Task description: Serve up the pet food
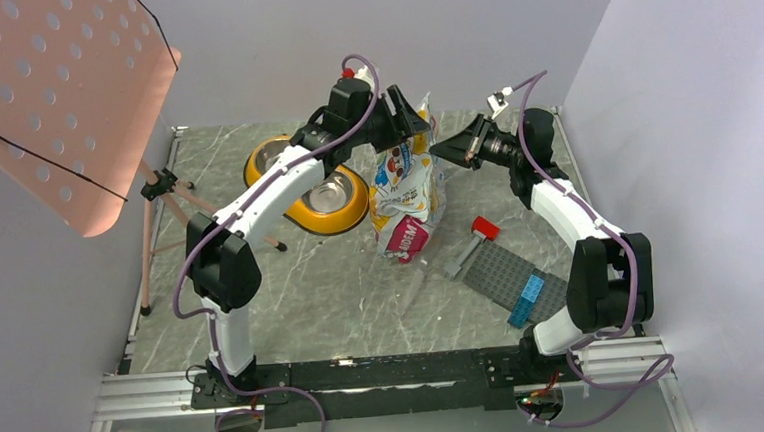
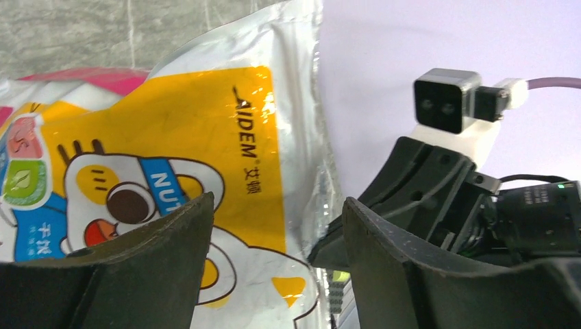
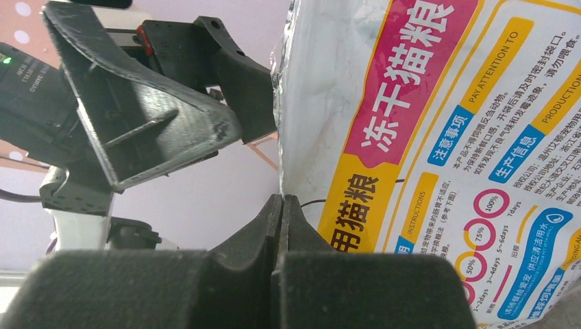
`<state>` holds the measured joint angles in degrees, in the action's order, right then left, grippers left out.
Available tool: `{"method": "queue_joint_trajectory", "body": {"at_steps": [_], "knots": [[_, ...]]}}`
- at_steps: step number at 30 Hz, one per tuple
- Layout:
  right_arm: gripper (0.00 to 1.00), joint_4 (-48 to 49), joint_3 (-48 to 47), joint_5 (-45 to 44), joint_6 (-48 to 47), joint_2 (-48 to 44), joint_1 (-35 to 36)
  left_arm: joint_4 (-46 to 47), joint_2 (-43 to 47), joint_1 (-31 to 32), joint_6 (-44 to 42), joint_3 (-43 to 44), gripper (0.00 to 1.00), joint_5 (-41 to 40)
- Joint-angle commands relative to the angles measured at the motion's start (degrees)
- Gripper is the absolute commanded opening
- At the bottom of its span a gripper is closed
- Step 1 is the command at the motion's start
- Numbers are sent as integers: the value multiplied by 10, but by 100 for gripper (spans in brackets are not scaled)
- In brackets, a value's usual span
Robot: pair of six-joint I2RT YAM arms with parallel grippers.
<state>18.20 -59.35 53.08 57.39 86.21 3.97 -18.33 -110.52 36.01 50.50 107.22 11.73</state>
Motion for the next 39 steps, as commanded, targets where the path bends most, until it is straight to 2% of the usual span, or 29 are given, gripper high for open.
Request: {"method": "queue_joint_trajectory", "body": {"at_steps": [1,3,8,10,19,23,27,30,33,35,39], "knots": [[0,-3,-20,12,-11,5,8,60,27,6,8,1,74,9],[0,-5,-21,13,-12,4,8,64,25,8,9,0,73,8],[0,-3,-19,14,-9,4,8,38,6,9,11,24,47,10],[0,-3,-20,15,-9,5,9,40,-2,9,14,30,42,15],[0,-18,-31,12,-21,7,13,52,-15,14,21,30,44,35],[0,-19,-32,11,-22,8,16,51,-23,17,27,34,37,39],[0,-27,-34,12,-29,7,17,37,-24,16,17,40,17,38],[0,-77,-50,8,-58,11,17,32,-18,16,7,38,0,39],[0,-103,-62,0,-75,14,15,62,-6,12,15,15,0,56],[7,-76,-57,10,-55,19,12,99,10,8,29,-16,0,71],[9,-48,-62,28,-30,34,8,123,28,2,34,-40,0,80]]}}
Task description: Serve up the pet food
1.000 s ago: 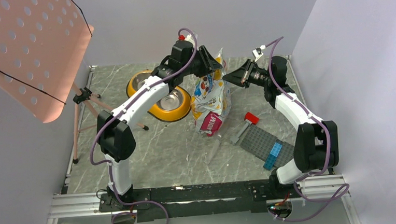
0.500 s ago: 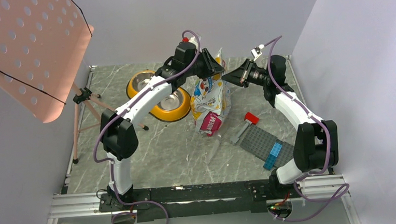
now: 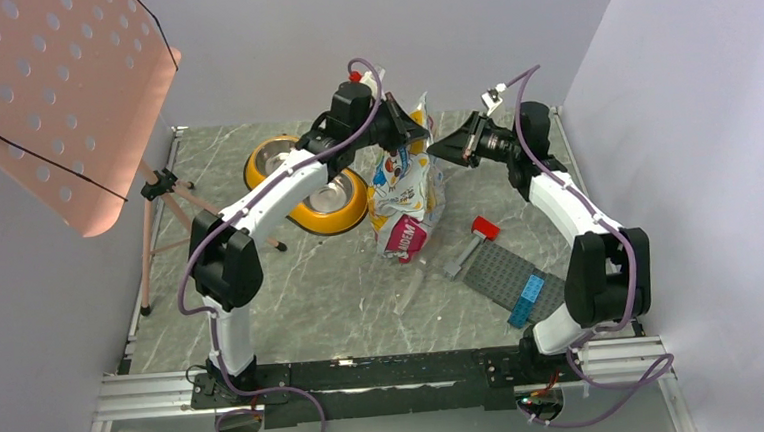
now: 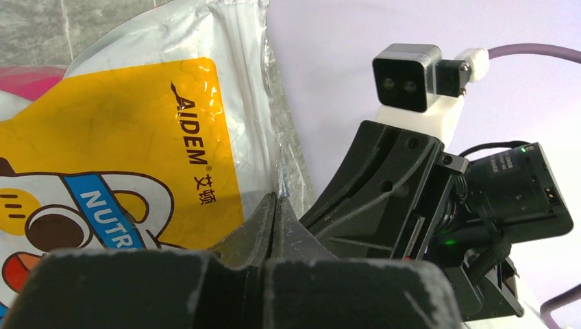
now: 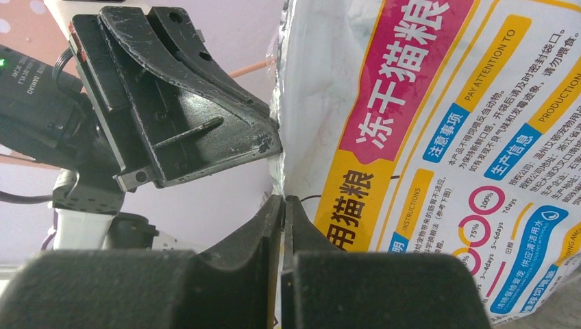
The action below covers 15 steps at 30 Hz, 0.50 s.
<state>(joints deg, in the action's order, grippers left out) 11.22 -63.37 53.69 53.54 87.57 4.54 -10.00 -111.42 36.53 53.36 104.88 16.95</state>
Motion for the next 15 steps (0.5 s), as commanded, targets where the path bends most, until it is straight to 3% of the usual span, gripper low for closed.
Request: {"method": "queue_joint_trajectory", "body": {"at_steps": [1,6,12,15], "knots": [[10,17,-28,25,5,29,3,37,37,-5,6,-15,0,33],[21,46,-34,41,26,41,2,42,36,-5,16,-22,0,47],[22,157,1,60,105,41,-7,29,42,-6,12,-26,0,43],[27,170,4,63,117,44,-18,12,41,-7,5,-19,0,39]]}}
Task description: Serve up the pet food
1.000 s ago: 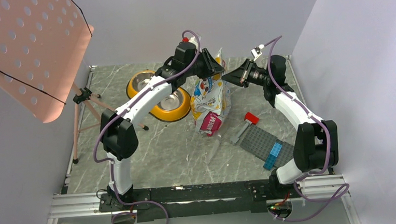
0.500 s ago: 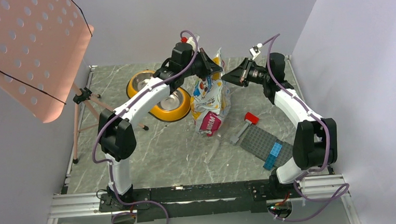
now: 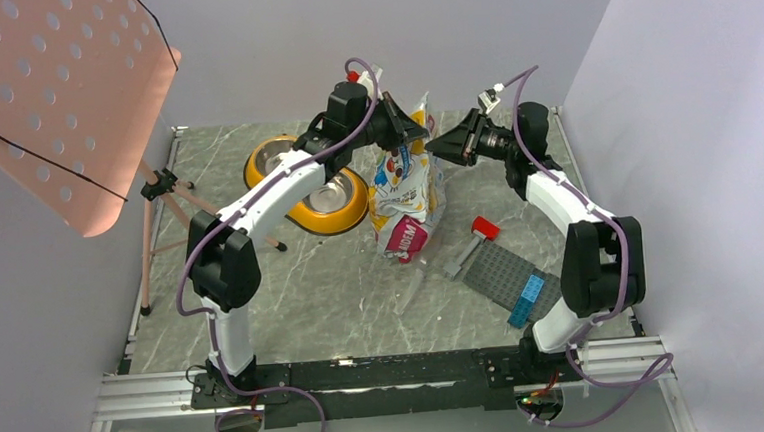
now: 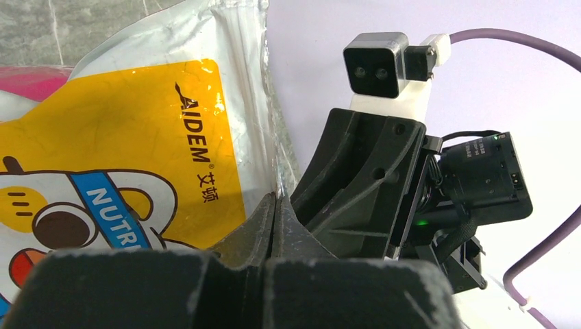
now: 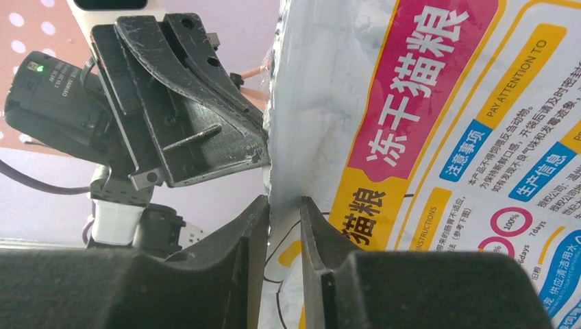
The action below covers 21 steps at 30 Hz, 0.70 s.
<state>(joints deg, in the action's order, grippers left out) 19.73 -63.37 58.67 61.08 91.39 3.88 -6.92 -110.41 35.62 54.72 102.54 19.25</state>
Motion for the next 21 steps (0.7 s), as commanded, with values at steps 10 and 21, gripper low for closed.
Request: {"method": "queue_joint_trajectory", "body": {"at_steps": [10,21], "knots": [[14,27,-23,11,15,22,-14,-25,26,0,-1,8,0,18],[0,-250,-82,-186,-171,-28,-2,-394,-53,10,-72,223,0,-136]]}}
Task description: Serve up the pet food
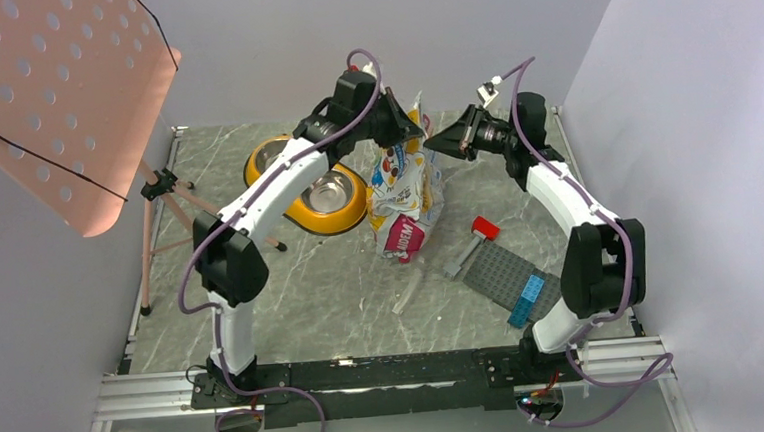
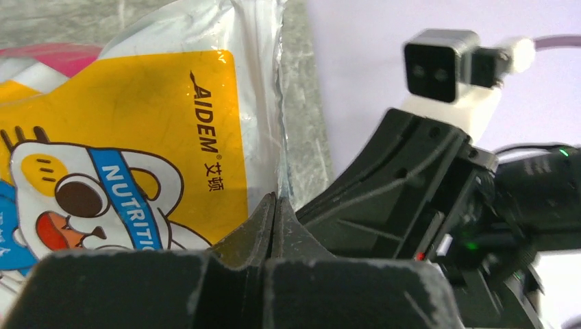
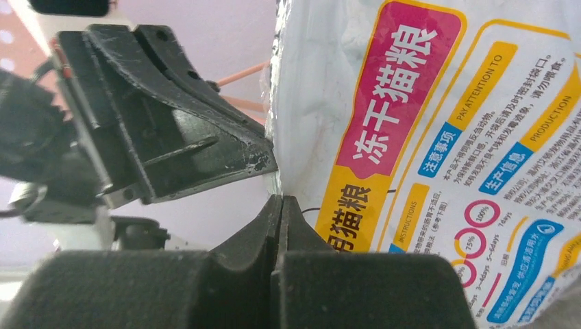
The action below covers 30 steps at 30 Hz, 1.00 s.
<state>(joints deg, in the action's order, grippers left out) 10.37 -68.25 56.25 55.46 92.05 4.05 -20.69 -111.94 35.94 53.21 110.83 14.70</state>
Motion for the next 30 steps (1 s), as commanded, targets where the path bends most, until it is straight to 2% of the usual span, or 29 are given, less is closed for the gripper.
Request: {"method": "queue_joint_trajectory", "body": {"at_steps": [1,3,6,9,11,15,19,23,26,30], "knots": [[0,-181,-40,-184,-128,-39,-2,-295,-52,7,-67,166,0,-101],[0,-199,-49,-214,-136,-42,4,-322,-57,7,-72,172,0,-116],[0,-207,-48,-240,-126,-47,11,-298,-35,8,-79,131,0,-129],[0,-194,-41,-235,-93,-49,10,-341,-50,8,-106,174,0,-145],[0,-219,-63,-244,-97,-34,19,-340,-52,8,-118,176,0,-142],[0,-356,-150,-392,-206,-15,68,-329,-40,9,-126,162,0,-145],[0,-430,-200,-478,-265,3,112,-352,-44,9,-140,180,0,-145],[0,-503,-267,-651,-348,27,179,-358,-41,10,-153,186,0,-171],[0,-559,-318,-741,-375,51,199,-359,-38,9,-161,185,0,-173],[0,-590,-362,-774,-402,62,222,-344,-30,9,-159,168,0,-162]]}}
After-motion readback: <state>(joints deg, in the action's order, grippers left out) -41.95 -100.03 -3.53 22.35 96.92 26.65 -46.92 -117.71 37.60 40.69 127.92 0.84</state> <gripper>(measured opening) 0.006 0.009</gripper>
